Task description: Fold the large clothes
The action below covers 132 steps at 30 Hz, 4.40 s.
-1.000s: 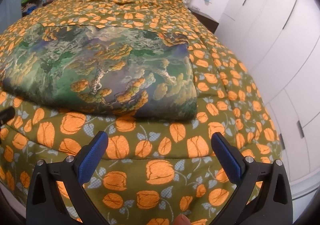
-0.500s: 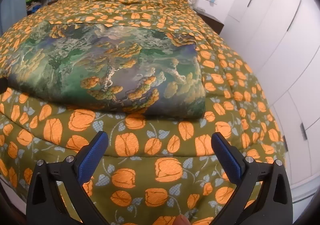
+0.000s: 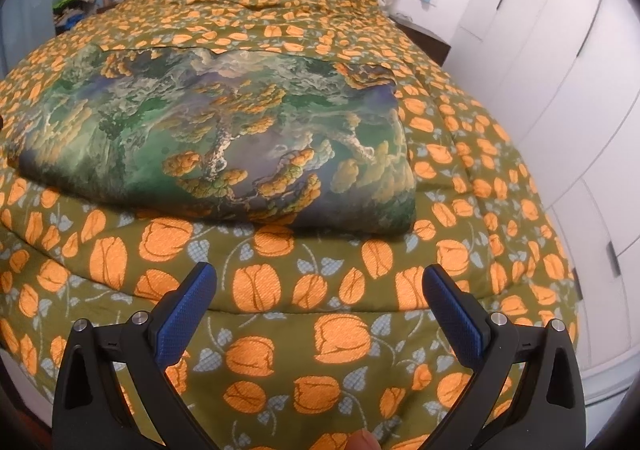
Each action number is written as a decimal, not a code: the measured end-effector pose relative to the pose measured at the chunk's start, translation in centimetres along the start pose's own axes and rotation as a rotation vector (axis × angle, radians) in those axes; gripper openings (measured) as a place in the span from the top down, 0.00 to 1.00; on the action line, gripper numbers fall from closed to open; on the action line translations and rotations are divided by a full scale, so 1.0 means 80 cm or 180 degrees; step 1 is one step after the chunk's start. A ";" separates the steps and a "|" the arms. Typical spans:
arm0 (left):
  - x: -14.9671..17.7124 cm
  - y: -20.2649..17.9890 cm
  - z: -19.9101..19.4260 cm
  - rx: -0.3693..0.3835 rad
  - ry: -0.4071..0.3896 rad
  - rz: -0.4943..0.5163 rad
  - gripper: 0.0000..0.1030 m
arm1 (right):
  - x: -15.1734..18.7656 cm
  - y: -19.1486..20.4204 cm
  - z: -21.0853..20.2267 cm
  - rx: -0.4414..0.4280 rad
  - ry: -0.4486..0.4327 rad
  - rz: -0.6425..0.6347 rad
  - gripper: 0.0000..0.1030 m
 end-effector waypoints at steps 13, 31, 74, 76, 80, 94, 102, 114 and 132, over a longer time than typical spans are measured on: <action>-0.054 0.058 0.065 0.0403 0.0139 -0.0413 0.02 | -0.004 -0.035 0.006 -0.0318 -0.0040 0.0364 0.01; -0.005 -0.195 0.033 0.0662 0.0023 0.1264 0.02 | -0.016 -0.167 0.208 -0.1928 0.0370 0.2874 0.00; -0.094 -0.359 0.005 0.0828 0.0695 0.1841 0.75 | -0.094 0.048 -0.108 -0.1474 -0.1725 -0.0284 0.05; -0.110 -0.320 0.001 0.0839 0.0647 0.1713 0.75 | -0.091 0.034 -0.100 -0.1572 -0.1593 -0.0123 0.05; -0.133 -0.238 0.004 0.0772 0.0614 0.1425 0.75 | -0.088 0.007 -0.057 -0.1572 -0.1162 0.0172 0.07; -0.138 -0.073 0.057 0.0628 0.0603 0.1177 0.75 | -0.162 0.158 -0.007 -0.2302 -0.0624 -0.0369 0.73; -0.106 0.031 0.141 0.0601 0.0848 0.0670 0.73 | -0.141 0.267 0.098 -0.2394 0.0191 -0.0499 0.86; -0.110 0.062 0.141 0.1288 0.0819 0.0324 0.65 | -0.184 0.255 0.092 -0.2569 0.0342 -0.0395 0.91; -0.095 0.059 0.170 0.1098 0.0824 0.0568 0.63 | -0.305 0.287 0.211 -0.1466 0.0286 -0.0464 0.82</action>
Point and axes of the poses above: each gripper's, at about its wrist camera, not at the fingertips, and z roughly the way its jaws point, y to its left, x to its underside, the point moved 5 cm from there along z, roughly the way its jaws point
